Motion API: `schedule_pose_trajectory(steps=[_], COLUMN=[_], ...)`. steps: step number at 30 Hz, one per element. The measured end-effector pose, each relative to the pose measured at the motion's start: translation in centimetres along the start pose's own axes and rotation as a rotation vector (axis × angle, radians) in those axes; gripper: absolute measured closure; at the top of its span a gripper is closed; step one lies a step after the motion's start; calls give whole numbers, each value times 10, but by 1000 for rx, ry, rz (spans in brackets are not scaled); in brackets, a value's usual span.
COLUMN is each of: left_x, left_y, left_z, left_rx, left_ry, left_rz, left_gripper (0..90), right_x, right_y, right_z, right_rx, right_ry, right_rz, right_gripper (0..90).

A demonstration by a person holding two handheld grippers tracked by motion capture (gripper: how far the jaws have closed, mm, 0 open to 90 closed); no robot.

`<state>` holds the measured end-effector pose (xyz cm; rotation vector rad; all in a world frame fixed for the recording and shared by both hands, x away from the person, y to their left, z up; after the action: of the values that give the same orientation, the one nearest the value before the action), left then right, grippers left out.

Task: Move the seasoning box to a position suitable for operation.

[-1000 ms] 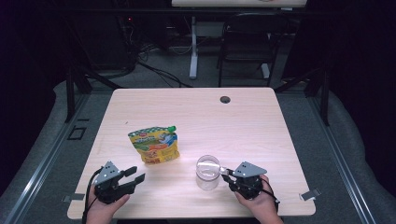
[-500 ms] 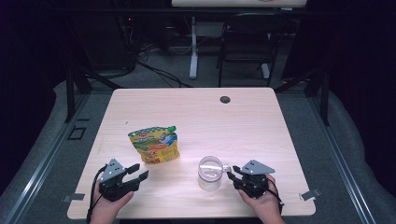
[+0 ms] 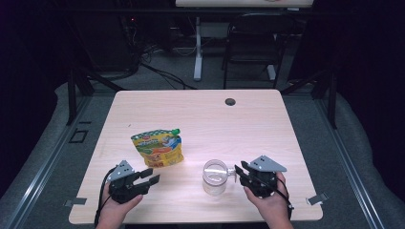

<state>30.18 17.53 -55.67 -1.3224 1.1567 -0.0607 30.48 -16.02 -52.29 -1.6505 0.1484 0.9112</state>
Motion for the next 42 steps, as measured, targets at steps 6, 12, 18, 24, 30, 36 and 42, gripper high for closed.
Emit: schedule_pose_trajectory(steps=[6,12,18,24,30,36,42], left_x=[10,25,43,58,70,83,84], left_y=[0,-8,-19,-34,-40,-42,-41], left_z=[-8,-21,-45,-62,-72,-83,-84], left_rx=[50,66,134,163,193,220,221], left_ry=[-6,24,64,106,137,163,179], left_rz=[42,62,85,79,96,118,117], left_gripper=[647,737,807,900,900,900,900], right_x=[5,9,11,10,10,10,10], right_y=[-7,-4,-3,-2,-1,-1,0], right_z=[5,7,10,10,11,9,9], right_rx=[93,105,90,89,92,102,100], right_ry=[-24,-54,-49,-64,-66,-81,-77], right_rz=[7,23,21,21,10,12,8], right_gripper=[770,796,826,852,850,844,839])
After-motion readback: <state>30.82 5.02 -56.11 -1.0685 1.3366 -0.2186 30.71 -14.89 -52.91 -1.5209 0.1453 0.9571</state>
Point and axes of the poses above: each handheld gripper's, and its own axes: x roughly forward along the jaws, y roughly out of its underside, z roughly to its left, the point moved 6 cm from there along x, roughly forward along the jaws, and after that the axes turned 6 degrees about z, right-handed, at the moved point
